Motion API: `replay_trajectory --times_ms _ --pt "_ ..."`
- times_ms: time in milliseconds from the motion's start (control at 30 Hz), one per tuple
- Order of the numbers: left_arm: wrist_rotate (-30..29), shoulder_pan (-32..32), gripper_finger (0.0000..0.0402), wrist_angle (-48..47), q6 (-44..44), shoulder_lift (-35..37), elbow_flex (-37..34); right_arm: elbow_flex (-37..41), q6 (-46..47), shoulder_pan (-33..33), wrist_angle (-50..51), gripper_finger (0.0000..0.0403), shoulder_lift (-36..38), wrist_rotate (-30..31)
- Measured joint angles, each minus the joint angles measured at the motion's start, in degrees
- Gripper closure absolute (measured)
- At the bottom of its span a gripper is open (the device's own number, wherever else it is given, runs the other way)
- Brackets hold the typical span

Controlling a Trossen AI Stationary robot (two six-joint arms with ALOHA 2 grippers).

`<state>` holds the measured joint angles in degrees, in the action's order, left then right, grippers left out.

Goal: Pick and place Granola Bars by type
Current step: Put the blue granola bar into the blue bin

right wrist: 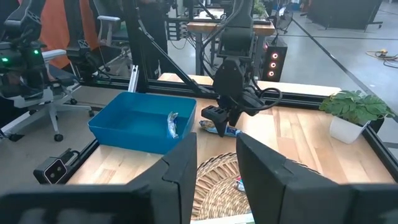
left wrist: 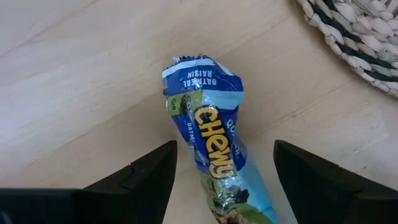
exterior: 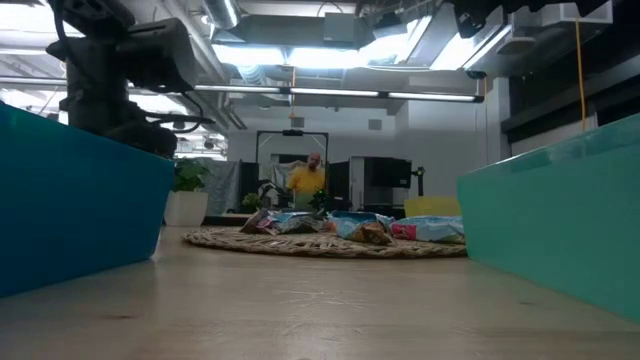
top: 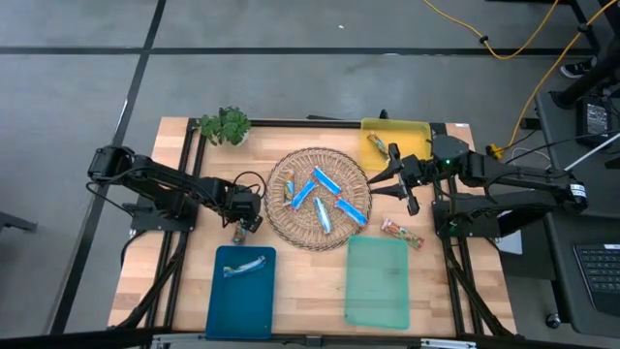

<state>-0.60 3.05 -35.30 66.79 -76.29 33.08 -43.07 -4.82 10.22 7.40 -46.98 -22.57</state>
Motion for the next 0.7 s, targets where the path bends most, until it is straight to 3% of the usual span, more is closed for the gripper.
replay_trajectory --times_ms 300,700 --pt "-3.4 0.0 0.0175 1.7 1.7 0.0 0.0 0.0 0.1 0.0 0.0 0.0286 0.0 0.0" --pt "-1.8 0.0 0.0275 1.7 1.5 0.0 0.0 0.0 0.2 0.0 0.1 0.0286 0.0 0.0"
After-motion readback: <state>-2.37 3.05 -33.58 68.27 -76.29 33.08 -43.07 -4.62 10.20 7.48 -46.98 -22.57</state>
